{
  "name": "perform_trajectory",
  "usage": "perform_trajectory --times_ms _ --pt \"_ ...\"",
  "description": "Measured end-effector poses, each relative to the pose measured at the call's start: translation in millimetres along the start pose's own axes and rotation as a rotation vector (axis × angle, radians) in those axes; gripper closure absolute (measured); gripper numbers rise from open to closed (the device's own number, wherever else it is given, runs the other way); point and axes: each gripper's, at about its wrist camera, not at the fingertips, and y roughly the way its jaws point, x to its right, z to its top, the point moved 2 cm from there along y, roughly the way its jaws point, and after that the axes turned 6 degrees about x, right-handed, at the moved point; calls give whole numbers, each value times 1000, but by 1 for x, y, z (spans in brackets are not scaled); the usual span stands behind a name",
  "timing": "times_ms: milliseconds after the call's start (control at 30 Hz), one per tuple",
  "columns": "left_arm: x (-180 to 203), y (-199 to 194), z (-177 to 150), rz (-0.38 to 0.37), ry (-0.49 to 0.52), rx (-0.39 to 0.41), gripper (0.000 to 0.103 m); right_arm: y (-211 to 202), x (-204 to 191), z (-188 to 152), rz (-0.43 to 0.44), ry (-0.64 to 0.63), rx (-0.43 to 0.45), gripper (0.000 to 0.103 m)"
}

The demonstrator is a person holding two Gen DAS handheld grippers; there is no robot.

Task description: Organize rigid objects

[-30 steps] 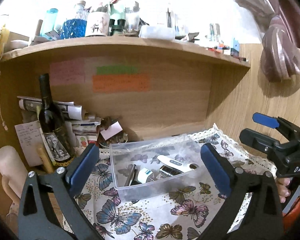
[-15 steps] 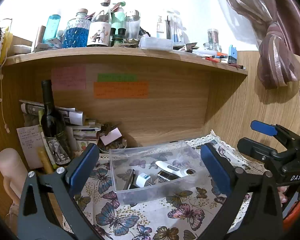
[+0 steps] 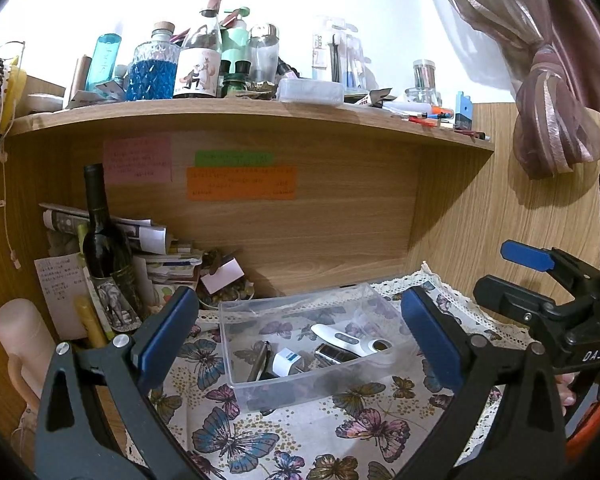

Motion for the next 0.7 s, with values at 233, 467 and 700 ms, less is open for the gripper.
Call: perform_trajectory --times_ms 233,467,700 --pt "0 0 0 -1 0 1 0 -2 -3 2 6 -7 7 0" --pt "-1 0 1 -2 -1 -4 0 -2 -3 2 5 -7 6 0" --pt "-1 0 2 -2 1 -1 0 -2 -4 2 8 -7 8 0"
